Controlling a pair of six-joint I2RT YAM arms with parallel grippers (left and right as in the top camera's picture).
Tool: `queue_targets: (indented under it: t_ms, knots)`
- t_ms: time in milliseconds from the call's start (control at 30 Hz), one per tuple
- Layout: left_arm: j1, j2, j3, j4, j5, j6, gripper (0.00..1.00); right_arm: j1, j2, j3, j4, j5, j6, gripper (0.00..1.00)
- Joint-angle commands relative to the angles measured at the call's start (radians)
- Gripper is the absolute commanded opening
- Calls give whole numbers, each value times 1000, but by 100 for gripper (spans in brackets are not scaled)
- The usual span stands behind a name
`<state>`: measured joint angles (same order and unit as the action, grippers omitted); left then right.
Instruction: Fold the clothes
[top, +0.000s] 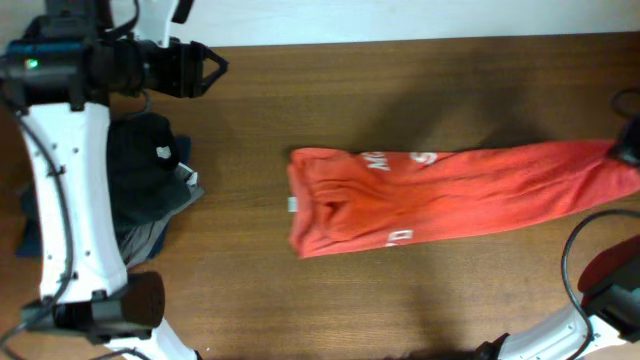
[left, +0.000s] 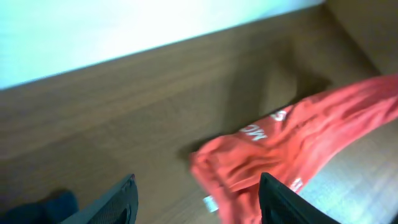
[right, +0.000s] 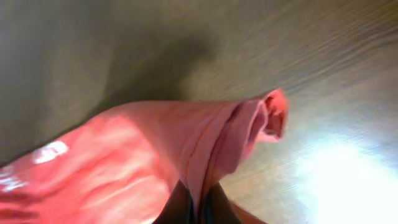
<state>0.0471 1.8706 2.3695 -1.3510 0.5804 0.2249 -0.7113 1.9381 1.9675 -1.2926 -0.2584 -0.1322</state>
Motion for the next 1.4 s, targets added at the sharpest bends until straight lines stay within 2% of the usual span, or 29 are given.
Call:
queue_targets:
  t_ms: [0,433,733,933,967,1000,1033,1200,1367]
  knots:
    - [16,-71,8,11,-3,16,64,11,-25,71,-43,32,14,4]
    - [19,-85,8,9,-5,16,65,312,-22,-6,-106,114,6,4]
    - [19,-85,8,8,-5,16,65,552,-22,-210,-61,148,6,4]
    - [19,-85,8,8,-5,16,65,690,-22,-365,48,147,39,4]
    - [19,-85,8,8,-5,16,65,707,-22,-391,71,148,45,7]
    - [19,-85,8,7,-5,16,65,718,-22,-412,84,148,45,16]
    - [19,-85,8,7,-5,16,65,726,-22,-426,90,148,44,31]
    - [21,-85,8,8,-5,16,65,720,-27,-422,83,192,34,36]
    - [21,-85,8,8,-5,16,65,649,-26,-406,113,185,109,45]
